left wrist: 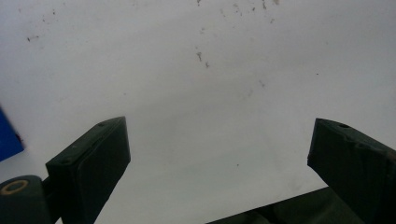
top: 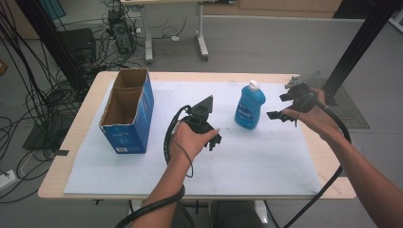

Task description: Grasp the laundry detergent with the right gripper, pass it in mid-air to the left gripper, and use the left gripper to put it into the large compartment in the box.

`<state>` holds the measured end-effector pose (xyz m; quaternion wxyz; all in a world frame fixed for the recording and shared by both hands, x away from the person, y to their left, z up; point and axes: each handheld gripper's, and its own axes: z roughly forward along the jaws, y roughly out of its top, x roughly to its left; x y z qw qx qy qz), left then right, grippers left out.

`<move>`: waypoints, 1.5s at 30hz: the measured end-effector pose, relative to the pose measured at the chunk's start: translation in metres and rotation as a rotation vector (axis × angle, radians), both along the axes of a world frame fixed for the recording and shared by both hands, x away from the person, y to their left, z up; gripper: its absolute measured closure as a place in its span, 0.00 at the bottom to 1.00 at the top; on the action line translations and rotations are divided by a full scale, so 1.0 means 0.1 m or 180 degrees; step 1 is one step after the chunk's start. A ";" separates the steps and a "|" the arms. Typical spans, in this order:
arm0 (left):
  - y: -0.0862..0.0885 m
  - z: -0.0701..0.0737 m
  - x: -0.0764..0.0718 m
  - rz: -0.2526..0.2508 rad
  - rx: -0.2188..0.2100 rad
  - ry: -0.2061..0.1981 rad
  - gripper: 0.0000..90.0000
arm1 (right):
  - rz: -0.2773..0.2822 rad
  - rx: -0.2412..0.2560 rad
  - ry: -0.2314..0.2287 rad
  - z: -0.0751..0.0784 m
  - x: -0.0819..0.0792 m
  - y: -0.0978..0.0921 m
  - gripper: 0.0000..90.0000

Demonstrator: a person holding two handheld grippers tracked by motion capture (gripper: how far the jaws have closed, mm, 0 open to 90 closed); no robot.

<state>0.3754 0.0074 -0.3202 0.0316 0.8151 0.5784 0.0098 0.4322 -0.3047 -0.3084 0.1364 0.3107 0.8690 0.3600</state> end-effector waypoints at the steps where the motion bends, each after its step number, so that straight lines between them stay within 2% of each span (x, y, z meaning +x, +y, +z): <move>1: 0.00 0.00 -0.01 0.0004 0.0003 -0.0004 0.07 | -0.0007 0.0051 -0.0029 -0.05 0.00 0.02 0.04; 11: 0.01 0.00 -0.02 0.0010 0.0006 -0.0008 0.07 | -0.0091 0.0233 -0.0185 -0.26 0.07 0.09 0.03; 19: 0.02 -0.01 -0.01 0.0004 -0.0001 -0.0001 0.07 | -0.0127 0.0319 -0.0209 -0.39 0.13 0.13 0.03; 20: 0.03 -0.01 -0.01 0.0008 0.0000 -0.0004 0.07 | -0.0145 0.0375 -0.0208 -0.42 0.14 0.15 0.03; 28: 0.06 -0.02 -0.01 0.0011 0.0000 0.0008 0.07 | -0.0182 0.0479 -0.0229 -0.50 0.17 0.20 0.03; 39: 0.08 -0.02 -0.02 0.0030 -0.0007 -0.0006 0.07 | -0.0205 0.0516 -0.0340 -0.57 0.20 0.30 0.03; 45: 0.07 -0.02 -0.02 0.0022 -0.0004 -0.0004 0.07 | -0.0249 0.0590 -0.0408 -0.61 0.23 0.33 0.02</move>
